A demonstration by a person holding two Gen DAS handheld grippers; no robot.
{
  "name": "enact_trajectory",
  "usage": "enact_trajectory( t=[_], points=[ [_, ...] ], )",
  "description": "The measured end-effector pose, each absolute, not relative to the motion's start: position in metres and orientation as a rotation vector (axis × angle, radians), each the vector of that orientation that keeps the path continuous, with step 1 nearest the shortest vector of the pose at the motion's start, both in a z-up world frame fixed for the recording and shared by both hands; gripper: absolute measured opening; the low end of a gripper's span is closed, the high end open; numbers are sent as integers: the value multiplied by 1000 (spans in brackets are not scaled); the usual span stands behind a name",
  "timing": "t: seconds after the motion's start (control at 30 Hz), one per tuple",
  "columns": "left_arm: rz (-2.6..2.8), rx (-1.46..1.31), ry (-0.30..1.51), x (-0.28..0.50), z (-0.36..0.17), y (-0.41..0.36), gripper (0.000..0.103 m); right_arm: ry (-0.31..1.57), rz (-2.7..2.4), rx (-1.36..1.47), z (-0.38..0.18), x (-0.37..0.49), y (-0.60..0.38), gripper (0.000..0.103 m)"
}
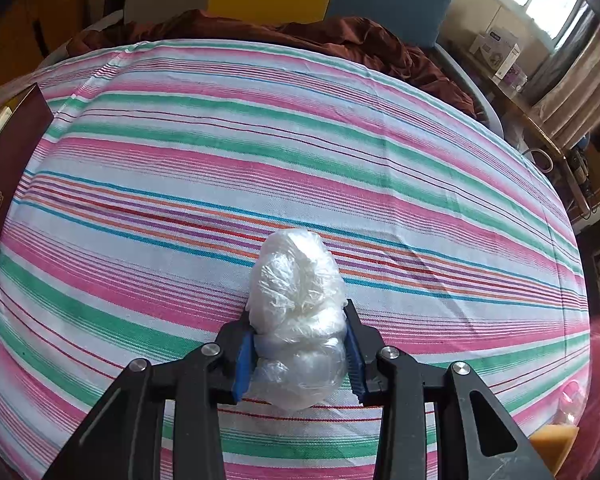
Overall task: Organize objects
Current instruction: 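Lower the cracker packet into the gold tray and open the left tool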
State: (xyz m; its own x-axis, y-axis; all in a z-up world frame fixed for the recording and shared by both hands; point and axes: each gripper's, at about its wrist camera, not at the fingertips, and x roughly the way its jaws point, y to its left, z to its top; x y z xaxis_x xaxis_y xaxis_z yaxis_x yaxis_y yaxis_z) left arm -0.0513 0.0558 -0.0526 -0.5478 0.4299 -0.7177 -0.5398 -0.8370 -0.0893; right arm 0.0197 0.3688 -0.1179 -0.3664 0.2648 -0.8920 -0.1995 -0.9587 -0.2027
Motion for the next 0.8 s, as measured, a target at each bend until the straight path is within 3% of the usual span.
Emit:
enact_trajectory(
  t=[0.23, 0.8],
  points=[
    [2264, -1141, 352, -62, -78, 65, 45, -89, 2388, -1575, -117, 21, 369, 39],
    [2377, -1202, 177, -51, -84, 39, 45, -106, 2385, -1573, -117, 21, 368, 38]
  ],
)
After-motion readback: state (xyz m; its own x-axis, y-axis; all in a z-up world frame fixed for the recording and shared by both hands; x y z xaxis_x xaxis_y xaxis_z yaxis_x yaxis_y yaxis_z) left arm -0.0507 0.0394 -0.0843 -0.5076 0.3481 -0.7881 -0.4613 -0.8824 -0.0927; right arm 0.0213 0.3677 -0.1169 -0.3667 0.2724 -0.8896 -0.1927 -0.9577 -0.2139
